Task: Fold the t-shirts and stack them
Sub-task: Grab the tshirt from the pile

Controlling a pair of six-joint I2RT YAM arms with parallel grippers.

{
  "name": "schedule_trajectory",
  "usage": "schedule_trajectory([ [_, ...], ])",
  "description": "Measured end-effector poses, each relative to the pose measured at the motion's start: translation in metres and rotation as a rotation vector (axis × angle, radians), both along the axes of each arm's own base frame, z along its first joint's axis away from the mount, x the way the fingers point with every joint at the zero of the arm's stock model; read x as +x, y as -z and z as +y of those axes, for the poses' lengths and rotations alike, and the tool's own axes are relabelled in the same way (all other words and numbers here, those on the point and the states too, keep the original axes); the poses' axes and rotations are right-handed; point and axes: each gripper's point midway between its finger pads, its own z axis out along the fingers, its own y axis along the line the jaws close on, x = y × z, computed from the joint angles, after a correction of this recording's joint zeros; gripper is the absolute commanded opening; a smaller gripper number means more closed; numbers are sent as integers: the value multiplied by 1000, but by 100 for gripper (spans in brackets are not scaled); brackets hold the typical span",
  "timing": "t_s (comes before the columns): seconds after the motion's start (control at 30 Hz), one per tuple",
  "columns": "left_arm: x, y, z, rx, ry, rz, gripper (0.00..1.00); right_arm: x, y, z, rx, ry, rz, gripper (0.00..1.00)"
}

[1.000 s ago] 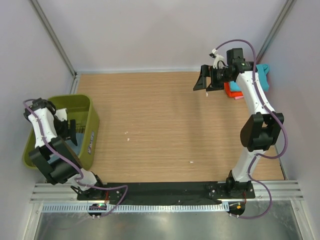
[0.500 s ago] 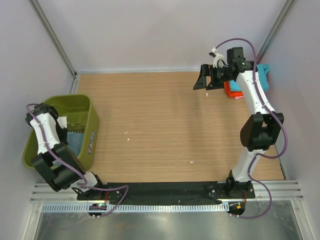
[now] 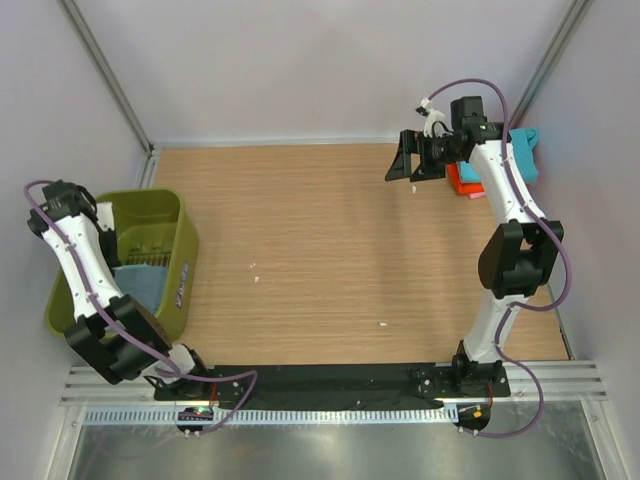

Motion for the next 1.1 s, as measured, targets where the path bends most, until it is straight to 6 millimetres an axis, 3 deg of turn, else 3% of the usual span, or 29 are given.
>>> schedule_trajectory([
  [0.07,9,-14,4,24,-8,-52,31,0,0,0,1,-2,0,100],
  [0.13,12,-20,5,35,-11,-80,51,0,0,0,3,-3,-1,100],
  [0.3,7,-8,-2,-1,-26,-58,54,0,-2,2,10,-8,-3,100],
  [0.5,-18,28,-19,-83,-29,69,48,3,-4,4,25,-18,-7,100],
  [0.87,-35,37,-25,-78,-30,116,40,6,-1,5,30,-22,-4,100],
  [0.97,-42,35,-26,-56,-34,109,18,6,-1,6,32,-24,-4,100],
  [1.0,-43,34,-27,-52,-35,109,0,6,-1,6,32,-25,-5,100],
  [1.1,-44,34,-26,-48,-37,112,0,6,-1,6,35,-28,-3,100],
])
